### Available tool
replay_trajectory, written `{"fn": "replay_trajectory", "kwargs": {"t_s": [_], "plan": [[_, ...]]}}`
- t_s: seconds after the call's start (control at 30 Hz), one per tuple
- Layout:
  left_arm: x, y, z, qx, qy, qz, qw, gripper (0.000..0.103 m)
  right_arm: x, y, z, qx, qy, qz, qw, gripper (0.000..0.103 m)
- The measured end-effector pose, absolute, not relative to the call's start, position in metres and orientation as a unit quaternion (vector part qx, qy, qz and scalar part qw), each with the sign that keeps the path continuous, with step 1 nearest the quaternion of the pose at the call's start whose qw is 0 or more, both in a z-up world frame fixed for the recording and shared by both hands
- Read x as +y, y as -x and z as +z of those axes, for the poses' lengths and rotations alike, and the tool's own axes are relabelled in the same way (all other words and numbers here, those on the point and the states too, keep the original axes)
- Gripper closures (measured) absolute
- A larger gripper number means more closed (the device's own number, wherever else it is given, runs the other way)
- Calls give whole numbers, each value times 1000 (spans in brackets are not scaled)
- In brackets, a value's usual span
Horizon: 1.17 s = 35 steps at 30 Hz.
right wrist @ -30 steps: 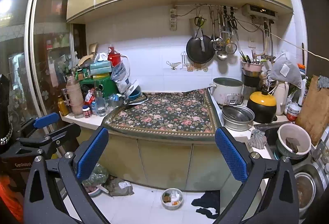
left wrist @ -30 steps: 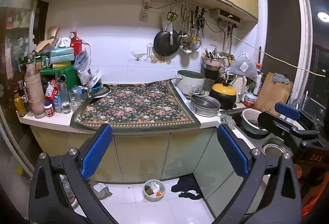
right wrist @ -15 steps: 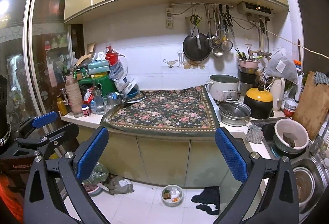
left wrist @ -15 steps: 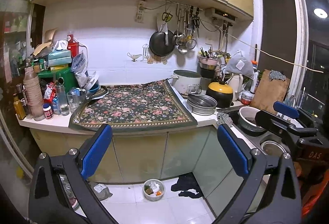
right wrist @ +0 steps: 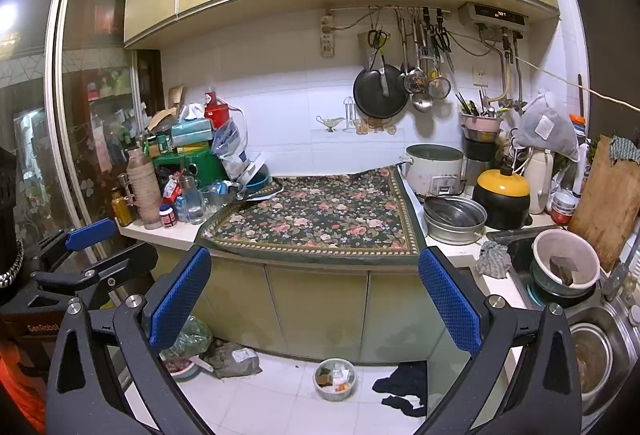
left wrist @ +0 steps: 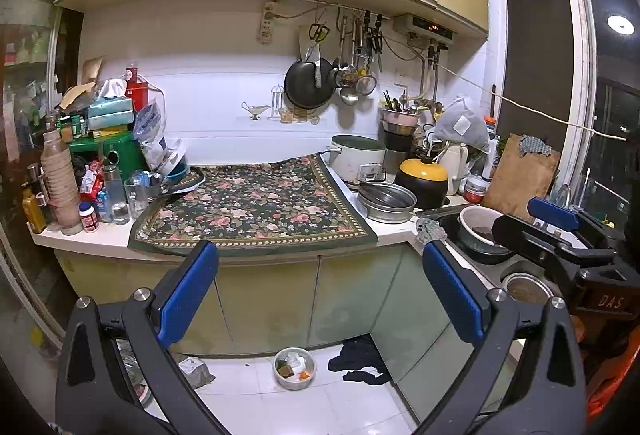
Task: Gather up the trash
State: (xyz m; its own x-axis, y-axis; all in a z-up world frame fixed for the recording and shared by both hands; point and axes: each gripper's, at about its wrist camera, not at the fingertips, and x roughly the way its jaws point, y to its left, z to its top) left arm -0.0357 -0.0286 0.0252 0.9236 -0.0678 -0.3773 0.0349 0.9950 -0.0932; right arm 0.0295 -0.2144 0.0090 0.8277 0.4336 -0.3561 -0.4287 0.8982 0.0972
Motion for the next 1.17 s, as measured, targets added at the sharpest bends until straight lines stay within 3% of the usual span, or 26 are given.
{"fn": "replay_trajectory", "kwargs": {"t_s": [1.17], "plan": [[-22,16,17,213,61,-20,975,1,-192,-40,4,212,-20,216,953,0]]}}
